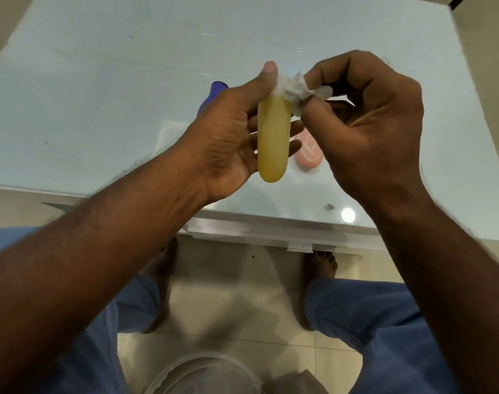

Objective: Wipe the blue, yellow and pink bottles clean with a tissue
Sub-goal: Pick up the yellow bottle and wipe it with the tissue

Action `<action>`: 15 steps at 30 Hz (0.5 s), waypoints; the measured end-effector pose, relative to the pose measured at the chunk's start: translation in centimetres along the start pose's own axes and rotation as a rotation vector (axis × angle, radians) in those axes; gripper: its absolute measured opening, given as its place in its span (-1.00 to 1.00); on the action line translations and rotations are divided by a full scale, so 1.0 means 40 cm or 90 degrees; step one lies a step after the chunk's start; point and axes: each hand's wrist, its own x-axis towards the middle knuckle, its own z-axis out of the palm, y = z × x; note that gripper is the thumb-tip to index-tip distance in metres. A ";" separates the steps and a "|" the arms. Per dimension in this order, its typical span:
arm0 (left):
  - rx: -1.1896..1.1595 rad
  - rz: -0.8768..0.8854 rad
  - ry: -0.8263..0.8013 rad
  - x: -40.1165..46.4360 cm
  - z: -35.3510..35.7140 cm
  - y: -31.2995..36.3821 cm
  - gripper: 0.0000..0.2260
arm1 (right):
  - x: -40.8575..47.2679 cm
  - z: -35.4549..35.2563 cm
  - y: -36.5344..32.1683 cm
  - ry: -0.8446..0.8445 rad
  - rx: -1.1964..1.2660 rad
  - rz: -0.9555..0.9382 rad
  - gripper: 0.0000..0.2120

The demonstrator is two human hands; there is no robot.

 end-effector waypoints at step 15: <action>-0.094 0.045 0.071 0.020 -0.013 -0.023 -0.17 | -0.001 0.000 -0.015 -0.106 0.009 0.016 -0.84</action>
